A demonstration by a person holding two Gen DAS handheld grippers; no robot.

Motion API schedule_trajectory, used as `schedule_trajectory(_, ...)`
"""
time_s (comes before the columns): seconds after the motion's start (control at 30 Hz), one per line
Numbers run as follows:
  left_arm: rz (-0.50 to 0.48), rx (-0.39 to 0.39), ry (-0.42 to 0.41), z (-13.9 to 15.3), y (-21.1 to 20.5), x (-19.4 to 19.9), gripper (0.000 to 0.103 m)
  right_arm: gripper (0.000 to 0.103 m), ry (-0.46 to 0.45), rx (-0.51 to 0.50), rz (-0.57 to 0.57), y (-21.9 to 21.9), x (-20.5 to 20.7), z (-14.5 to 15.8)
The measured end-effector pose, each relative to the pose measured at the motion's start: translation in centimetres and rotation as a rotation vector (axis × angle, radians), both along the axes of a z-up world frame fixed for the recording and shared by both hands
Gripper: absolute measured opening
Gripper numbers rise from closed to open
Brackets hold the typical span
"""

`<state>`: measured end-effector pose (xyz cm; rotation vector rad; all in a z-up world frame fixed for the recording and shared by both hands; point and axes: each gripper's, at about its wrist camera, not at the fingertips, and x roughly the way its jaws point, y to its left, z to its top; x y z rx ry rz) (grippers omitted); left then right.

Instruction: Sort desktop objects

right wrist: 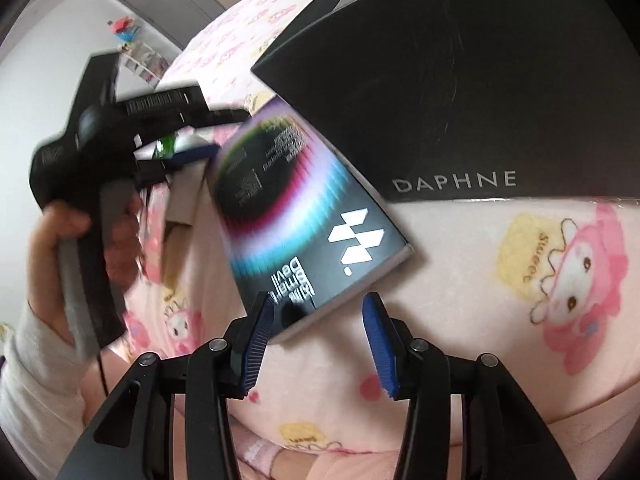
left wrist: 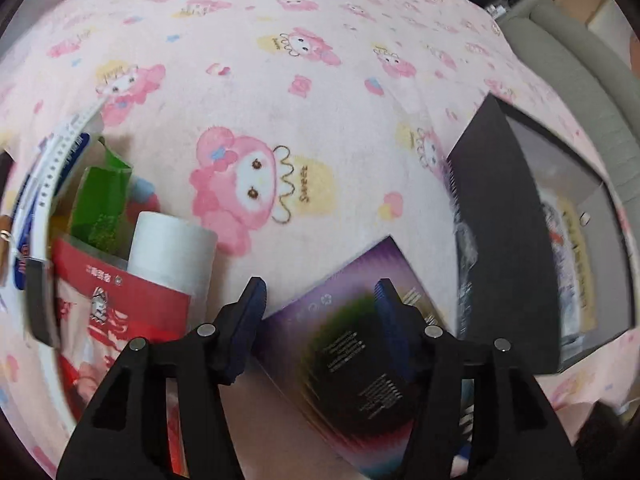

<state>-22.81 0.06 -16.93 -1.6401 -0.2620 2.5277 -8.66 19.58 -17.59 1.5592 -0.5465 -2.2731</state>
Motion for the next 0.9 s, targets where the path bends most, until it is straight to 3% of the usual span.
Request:
schedule_trajectory(0.13, 0.000, 0.024, -0.024, -0.1, -0.2, 0.0, 0.056, 0.043, -0.004, 0.001, -0.002, 0.3, 0.0, 0.1)
schedule_trajectory(0.3, 0.053, -0.081, -0.059, 0.8, 0.0, 4.4, 0.055, 0.047, 0.056, 0.087, 0.001, 0.1, 0.2, 1.1)
schedule_trajectory(0.47, 0.054, -0.016, -0.146, 0.1, -0.2, 10.6, 0.055, 0.053, 0.138, 0.161, -0.038, -0.1, 0.3, 2.3)
schedule_trajectory(0.57, 0.070, 0.029, -0.222, -0.1, -0.7, 12.3, 0.055, 0.053, 0.102, 0.178, -0.035, -0.8, -0.1, 1.2)
schedule_trajectory(0.67, 0.080, 0.064, -0.160, 2.0, -1.7, 11.5, 0.055, 0.053, 0.034, 0.203, -0.004, 0.8, 0.1, 1.5)
schedule_trajectory(0.77, 0.087, 0.075, -0.074, 3.6, -2.3, 9.8, 0.055, 0.053, -0.031, 0.197, -0.055, 2.0, 0.7, 1.5)
schedule_trajectory(0.9, 0.032, 0.058, -0.066, 2.2, -0.9, 6.4, 0.055, 0.053, -0.107, 0.133, -0.083, 3.2, 2.3, 1.6)
